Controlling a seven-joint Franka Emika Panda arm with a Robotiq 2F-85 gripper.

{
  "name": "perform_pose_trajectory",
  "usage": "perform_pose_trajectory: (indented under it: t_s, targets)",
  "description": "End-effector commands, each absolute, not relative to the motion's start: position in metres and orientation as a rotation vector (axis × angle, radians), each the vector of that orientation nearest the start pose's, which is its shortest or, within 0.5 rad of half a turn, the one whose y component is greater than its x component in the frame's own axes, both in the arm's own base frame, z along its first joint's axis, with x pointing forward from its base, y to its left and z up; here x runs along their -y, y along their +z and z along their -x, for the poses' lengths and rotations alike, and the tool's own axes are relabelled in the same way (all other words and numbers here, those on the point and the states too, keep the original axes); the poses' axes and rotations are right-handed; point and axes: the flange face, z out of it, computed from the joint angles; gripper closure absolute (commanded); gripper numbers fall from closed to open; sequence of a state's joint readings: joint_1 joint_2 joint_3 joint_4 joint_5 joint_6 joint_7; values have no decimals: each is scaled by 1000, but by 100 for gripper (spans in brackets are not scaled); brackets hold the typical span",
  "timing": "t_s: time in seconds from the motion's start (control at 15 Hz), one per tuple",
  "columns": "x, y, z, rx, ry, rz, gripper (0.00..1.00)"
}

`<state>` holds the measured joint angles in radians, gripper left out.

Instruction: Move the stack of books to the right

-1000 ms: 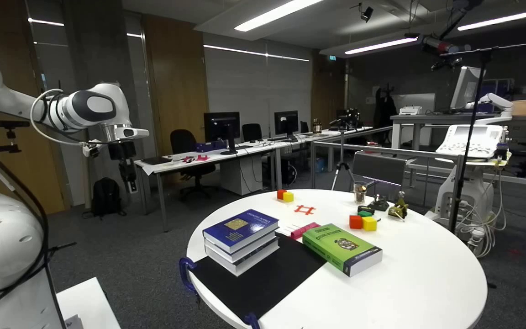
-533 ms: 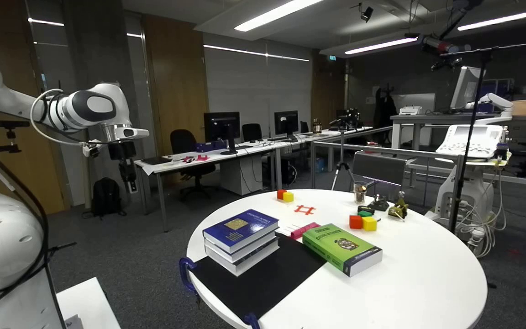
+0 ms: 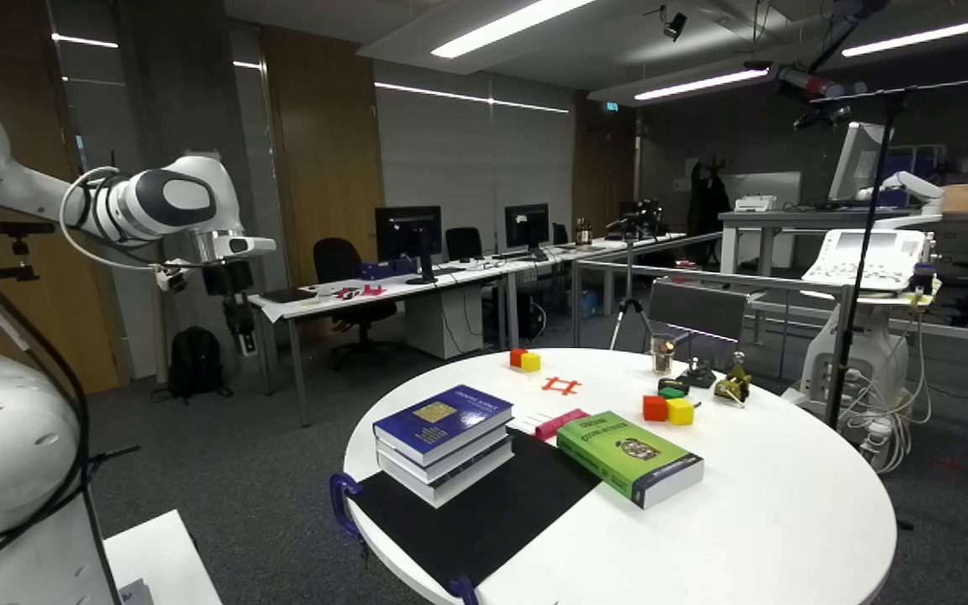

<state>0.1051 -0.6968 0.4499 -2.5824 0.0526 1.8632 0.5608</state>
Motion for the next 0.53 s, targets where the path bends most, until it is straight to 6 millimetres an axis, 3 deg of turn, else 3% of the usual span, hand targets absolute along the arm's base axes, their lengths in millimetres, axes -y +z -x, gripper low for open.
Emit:
perform_pose_trajectory:
  t_s: [0.0,0.47]
  targets:
    - [-206,441,-310,-353,-184,3372,0]
    - [-254,397,-346,-682,-489,3339,0]
